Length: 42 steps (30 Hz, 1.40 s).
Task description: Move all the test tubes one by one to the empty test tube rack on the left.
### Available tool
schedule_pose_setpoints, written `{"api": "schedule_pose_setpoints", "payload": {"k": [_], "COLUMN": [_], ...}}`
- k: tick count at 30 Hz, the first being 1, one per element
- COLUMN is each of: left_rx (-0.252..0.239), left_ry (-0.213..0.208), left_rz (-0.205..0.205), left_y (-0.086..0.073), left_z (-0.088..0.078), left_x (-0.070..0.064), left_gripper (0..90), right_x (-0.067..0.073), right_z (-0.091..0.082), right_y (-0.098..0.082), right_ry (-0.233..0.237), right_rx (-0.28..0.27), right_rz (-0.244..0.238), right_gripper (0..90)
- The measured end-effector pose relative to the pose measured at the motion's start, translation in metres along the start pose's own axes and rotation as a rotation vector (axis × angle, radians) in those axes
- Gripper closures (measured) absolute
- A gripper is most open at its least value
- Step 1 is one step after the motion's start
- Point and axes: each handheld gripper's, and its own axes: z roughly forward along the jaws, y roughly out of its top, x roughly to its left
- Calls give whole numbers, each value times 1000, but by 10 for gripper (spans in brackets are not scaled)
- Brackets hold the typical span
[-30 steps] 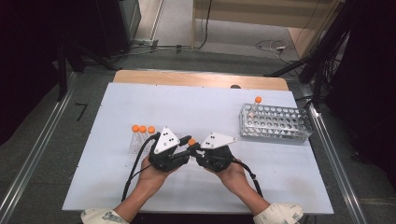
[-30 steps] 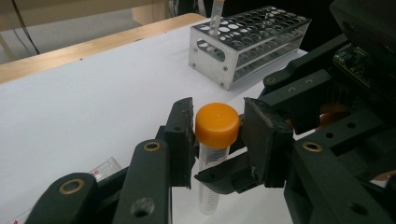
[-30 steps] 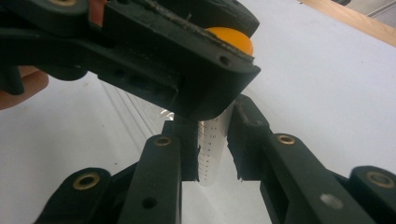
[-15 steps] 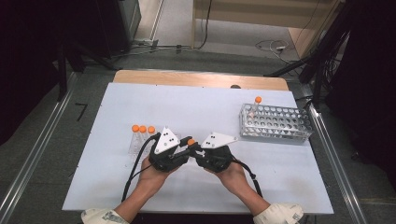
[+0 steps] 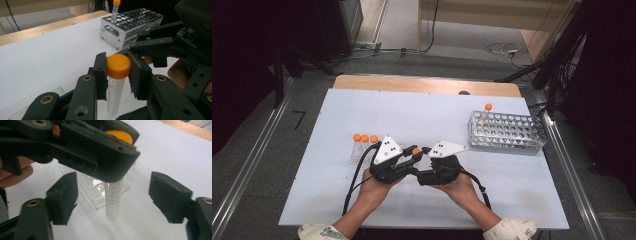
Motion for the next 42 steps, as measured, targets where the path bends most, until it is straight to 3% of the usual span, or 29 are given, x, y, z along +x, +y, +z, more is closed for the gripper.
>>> {"api": "schedule_pose_setpoints", "payload": {"k": [9,20,32,42], "left_rx": [-23,-87,-97,-89], "left_ry": [10,54,177,251], "left_rz": [-3,-39,-70,-41], "left_y": [6,20,20,16], "left_z": [-7,-32,-48,-48], "left_x": [2,23,51,59], "left_gripper": [705,705,705,705], "right_x": [-2,-3,-5,-5], "right_z": [0,3,4,4], "right_y": [0,-1,-2,-3], "right_ry": [-3,1,-10,-9], "right_rx": [6,22,27,32], "right_rz": [0,-2,0,-1], "right_gripper": [137,133,133,133]}}
